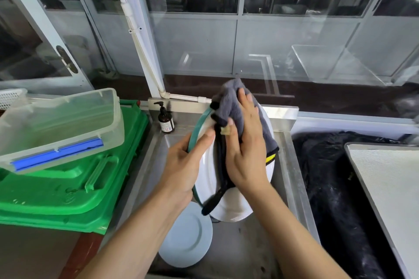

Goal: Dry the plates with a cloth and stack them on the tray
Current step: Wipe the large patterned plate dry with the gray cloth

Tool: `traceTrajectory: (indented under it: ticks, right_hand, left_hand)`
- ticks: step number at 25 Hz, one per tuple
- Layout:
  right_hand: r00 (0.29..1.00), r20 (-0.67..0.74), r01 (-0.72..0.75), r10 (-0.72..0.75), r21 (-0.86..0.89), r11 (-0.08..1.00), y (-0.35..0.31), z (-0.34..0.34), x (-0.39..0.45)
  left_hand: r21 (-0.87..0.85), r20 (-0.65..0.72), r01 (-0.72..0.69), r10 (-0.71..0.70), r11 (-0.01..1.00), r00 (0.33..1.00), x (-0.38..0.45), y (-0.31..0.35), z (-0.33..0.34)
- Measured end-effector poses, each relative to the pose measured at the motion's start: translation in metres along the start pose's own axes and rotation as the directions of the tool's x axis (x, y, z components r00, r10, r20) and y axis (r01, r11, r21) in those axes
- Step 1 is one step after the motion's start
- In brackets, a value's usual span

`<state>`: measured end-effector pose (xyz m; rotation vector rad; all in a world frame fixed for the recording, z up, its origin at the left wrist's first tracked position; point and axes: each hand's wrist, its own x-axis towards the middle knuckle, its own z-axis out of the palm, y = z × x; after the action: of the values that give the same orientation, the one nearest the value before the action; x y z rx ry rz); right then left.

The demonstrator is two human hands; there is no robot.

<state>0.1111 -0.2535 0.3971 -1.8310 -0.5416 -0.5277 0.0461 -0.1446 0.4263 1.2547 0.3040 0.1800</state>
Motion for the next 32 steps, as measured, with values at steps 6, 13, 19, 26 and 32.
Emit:
traceTrajectory:
  ticks: [6,13,19,26,32]
  right_hand:
    - [0.918,-0.094,-0.387,0.385,-0.003,0.922,0.053,-0.023,0.009]
    - [0.825,-0.084,-0.546,0.559,0.134,0.827,0.058,-0.011,-0.092]
    - [0.997,0.02,0.077,-0.075,-0.114,0.99,0.004,0.017,-0.126]
    - [0.937,0.205,0.341,-0.284,-0.348,0.873,0.041,-0.005,-0.124]
    - [0.968,0.032,-0.245,0.247,-0.068,0.967,0.08,-0.035,-0.163]
  left_hand:
    - [-0.02,-0.063,0.017,-0.018,1.0,0.998,0.005,0.008,-0.01]
    - [-0.04,-0.144,-0.009,0.003,0.999,0.99,0.016,0.011,-0.01]
    - [-0.024,-0.209,-0.026,0.02,0.999,0.978,0.02,0.01,-0.003]
    - [-0.166,-0.193,0.015,-0.048,0.986,0.98,0.023,0.002,-0.001]
    - [-0.088,-0.256,0.035,-0.057,0.995,0.965,0.034,-0.014,-0.012]
